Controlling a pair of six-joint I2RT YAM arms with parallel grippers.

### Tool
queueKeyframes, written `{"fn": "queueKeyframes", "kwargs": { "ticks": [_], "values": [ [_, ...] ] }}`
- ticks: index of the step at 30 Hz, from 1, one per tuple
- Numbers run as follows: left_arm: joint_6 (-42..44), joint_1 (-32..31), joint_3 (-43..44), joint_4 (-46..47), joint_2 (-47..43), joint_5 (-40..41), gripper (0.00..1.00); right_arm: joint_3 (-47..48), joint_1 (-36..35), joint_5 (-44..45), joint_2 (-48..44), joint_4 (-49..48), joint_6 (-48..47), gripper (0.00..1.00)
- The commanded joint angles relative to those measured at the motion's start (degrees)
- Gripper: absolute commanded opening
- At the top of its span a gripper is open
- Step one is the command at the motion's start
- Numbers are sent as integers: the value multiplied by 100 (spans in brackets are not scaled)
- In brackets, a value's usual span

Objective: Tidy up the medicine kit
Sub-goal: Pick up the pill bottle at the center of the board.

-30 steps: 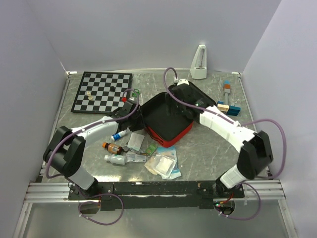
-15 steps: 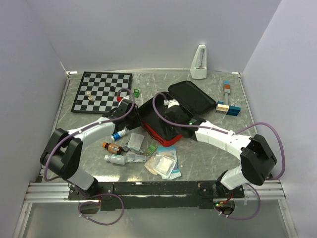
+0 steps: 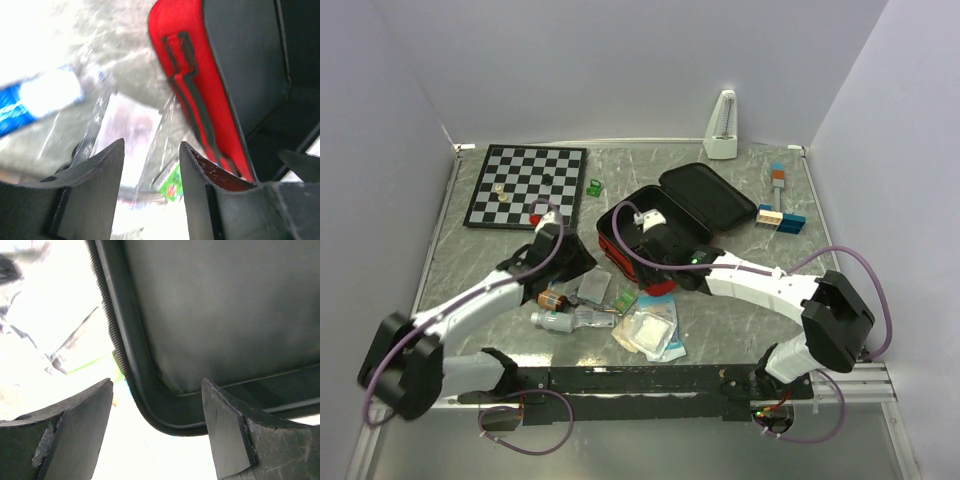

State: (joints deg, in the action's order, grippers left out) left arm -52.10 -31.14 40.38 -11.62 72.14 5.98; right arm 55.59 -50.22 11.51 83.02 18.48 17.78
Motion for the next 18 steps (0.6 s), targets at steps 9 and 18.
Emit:
{"fn": "queueKeyframes", "kwargs": {
  "ticks": [9, 18],
  "values": [
    [-397, 11, -699, -849, -1976, 789, 88, 118, -393, 132, 118, -11, 111, 80],
    [-169, 931, -48, -2116, -1370, 1249, 96, 259, -392, 554, -629, 305, 173, 83]
  ]
}}
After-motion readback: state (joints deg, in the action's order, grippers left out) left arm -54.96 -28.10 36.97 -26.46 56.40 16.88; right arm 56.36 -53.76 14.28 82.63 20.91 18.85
